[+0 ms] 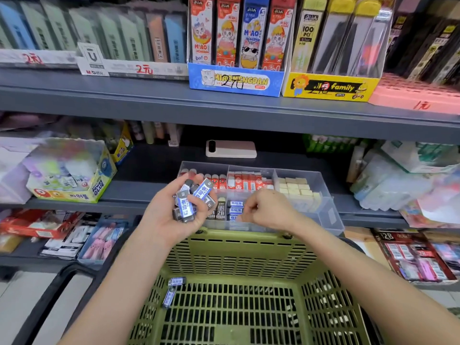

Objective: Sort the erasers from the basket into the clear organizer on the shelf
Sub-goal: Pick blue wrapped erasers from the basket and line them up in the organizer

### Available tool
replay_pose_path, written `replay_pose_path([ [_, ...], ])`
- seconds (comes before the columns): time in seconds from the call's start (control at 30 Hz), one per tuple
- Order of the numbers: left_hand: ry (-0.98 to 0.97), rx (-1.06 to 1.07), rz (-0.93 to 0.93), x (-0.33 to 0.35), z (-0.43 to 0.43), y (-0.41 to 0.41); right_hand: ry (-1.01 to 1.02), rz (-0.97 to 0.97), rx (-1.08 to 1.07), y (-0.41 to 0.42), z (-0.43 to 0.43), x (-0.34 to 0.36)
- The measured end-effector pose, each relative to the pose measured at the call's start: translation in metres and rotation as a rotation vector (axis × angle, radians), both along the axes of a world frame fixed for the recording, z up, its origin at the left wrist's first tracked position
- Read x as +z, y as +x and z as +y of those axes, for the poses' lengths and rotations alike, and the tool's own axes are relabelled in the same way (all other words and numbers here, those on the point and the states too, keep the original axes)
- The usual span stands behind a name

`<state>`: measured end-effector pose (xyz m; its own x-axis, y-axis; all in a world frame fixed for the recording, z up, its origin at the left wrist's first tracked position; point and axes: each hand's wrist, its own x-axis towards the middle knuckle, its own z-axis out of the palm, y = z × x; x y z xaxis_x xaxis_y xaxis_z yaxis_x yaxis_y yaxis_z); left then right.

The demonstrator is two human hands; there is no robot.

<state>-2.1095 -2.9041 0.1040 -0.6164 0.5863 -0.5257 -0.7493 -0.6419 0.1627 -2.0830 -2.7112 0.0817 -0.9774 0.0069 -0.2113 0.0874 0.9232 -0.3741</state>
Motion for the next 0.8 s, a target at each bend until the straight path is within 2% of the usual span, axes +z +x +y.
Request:
replay_pose_path([
  [0.07,-0.013,-0.009,0.016,0.0,0.004,0.003,0.045,0.119,-0.016,0.005,-0.004,0.004],
  [0.1,-0.027,-0.015,0.035,-0.001,0.005,0.005,-0.028,0.216,-0.031,0.008,-0.008,0.006],
  [0.2,-0.067,-0.03,0.067,-0.001,0.007,0.009,-0.647,0.375,0.006,0.02,-0.025,0.022],
  [0.27,-0.083,-0.048,0.074,-0.001,0.008,0.011,-0.78,0.379,0.097,0.027,-0.034,0.03],
  [0.37,-0.127,-0.083,0.108,-0.001,0.009,0.014,-0.78,0.353,0.11,0.028,-0.039,0.037],
  [0.5,-0.171,-0.063,0.093,-0.003,0.001,0.011,-1.041,0.292,-0.146,0.021,-0.013,0.038],
  [0.57,-0.161,-0.024,0.079,-0.004,-0.005,0.008,-0.983,0.275,-0.265,0.016,0.005,0.031],
  [0.7,-0.122,0.018,0.088,-0.002,-0.012,0.003,-0.565,0.263,-0.38,0.011,0.012,-0.001],
  [0.8,-0.113,0.019,0.093,0.001,-0.01,0.003,-0.489,0.283,-0.378,0.008,0.001,-0.013],
])
